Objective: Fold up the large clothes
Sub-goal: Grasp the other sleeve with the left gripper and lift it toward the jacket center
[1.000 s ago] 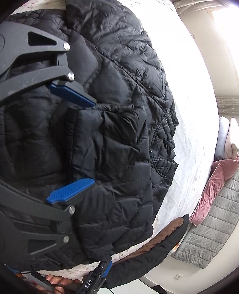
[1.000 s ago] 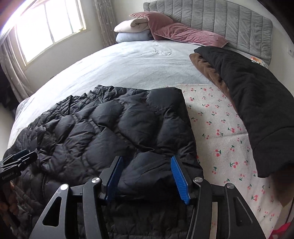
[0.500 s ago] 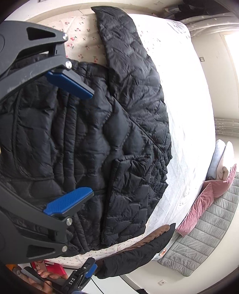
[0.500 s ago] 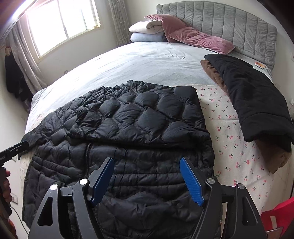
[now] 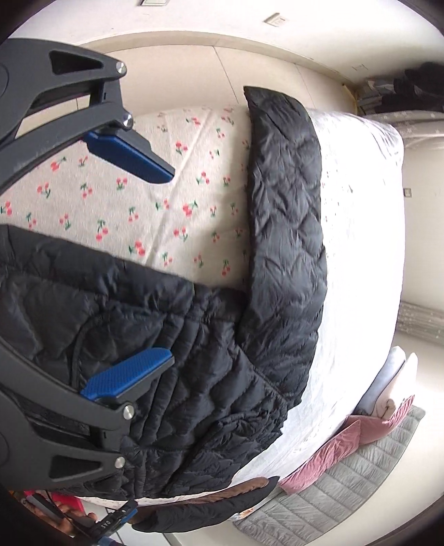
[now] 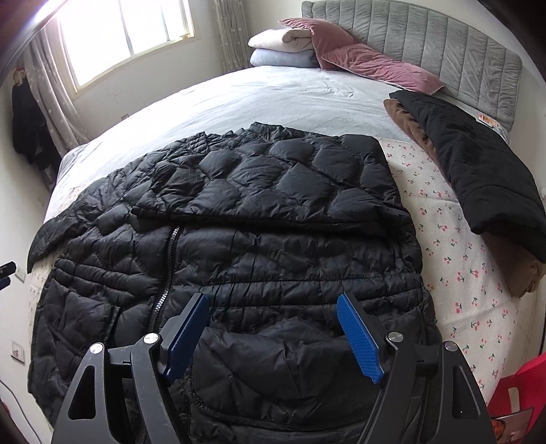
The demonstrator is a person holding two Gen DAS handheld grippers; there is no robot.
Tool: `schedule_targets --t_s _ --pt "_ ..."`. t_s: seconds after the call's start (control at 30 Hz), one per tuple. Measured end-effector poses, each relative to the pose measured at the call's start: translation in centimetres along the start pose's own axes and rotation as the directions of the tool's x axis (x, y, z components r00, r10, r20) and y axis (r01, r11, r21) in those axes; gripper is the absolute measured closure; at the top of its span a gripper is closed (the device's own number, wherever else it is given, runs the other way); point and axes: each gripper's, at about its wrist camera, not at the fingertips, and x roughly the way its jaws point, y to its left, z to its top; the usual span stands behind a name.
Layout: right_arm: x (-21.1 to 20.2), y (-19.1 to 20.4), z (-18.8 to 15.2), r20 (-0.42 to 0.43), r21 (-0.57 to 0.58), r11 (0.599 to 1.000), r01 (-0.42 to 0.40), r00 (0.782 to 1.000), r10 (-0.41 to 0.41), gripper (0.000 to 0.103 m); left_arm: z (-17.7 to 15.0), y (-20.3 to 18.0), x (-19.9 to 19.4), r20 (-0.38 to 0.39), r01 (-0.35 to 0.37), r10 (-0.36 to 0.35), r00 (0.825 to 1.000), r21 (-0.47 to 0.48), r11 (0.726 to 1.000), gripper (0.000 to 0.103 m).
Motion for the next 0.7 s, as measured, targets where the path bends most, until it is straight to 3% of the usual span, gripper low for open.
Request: schedule_targets --t_s 0.23,0.43,0.63,0.7 --pt "1.0 1.6 -0.5 -0.009 -0.063 0.998 0.022 1.000 -0.022 0.024 1.5 8.7 2.5 0.048 0.069 -0.059 0.997 -0.233 0.970 0.006" --pt "2.1 1.5 -0.5 -0.023 -0.067 0.997 0.046 0.999 -0.047 0.024 3.8 14.0 6.7 0.154 0.205 -0.152 0.976 -0.430 0.879 0.011" --pt "2.8 1.4 -0.6 -0.036 -0.076 0.995 0.065 0.997 -0.068 0.024 4.8 16.4 10.8 0.163 0.219 -0.154 0.975 -0.548 0.807 0.020" --pt "2.9 1.4 -0.6 -0.037 -0.077 0.995 0.065 0.997 -0.068 0.024 5.1 16.9 11.1 0.195 0.207 -0.116 0.974 -0.557 0.804 0.028"
